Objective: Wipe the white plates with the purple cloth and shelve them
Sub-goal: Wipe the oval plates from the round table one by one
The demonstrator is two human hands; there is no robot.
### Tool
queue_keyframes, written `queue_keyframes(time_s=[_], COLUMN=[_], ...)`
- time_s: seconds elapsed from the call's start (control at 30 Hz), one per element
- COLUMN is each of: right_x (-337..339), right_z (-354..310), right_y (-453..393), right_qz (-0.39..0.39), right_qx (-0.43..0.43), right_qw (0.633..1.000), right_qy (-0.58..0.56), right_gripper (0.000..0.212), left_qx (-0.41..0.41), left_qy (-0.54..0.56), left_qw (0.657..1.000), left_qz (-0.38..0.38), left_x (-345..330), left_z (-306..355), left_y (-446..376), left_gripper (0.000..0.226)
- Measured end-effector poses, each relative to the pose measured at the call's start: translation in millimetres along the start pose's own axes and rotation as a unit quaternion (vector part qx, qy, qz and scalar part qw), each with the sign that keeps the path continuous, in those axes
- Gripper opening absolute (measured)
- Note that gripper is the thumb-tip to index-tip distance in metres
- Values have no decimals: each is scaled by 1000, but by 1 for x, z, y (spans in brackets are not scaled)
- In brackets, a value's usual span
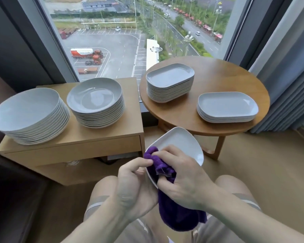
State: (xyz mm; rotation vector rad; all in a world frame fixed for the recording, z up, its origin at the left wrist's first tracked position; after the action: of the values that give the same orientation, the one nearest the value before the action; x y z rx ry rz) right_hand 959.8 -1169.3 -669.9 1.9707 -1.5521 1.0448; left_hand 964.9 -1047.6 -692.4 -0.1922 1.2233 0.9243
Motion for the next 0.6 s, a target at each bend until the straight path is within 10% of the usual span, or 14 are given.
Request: queue_keyframes(time_s=[0.2, 0.6], right_x=[-1, 32], right_z=[1, 53], right_y=[0, -16], right_qz=[-63, -66], right_qx=[41, -152], right_qw=[993, 967], right_qy=[86, 193], right_gripper=[27, 11], left_qx=[10, -73], left_qy=[-26, -159], left_qw=[989, 962], left_qz=[143, 211], left_x=[4, 6], left_z=[0, 26], left_y=[-6, -7], left_gripper=[75, 66])
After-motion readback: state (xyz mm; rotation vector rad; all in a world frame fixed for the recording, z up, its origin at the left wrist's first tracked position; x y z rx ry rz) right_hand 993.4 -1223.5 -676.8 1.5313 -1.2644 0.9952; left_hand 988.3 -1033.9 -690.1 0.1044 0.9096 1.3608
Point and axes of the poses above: each hand's wrist, its own y-axis away from the middle knuckle, its own x-axis out of the back of the hand, z = x × y, the point moved 4 cm from there along -y, towards the middle knuckle, and after that the axes turned 8 degrees about y, right-handed, at the moved point
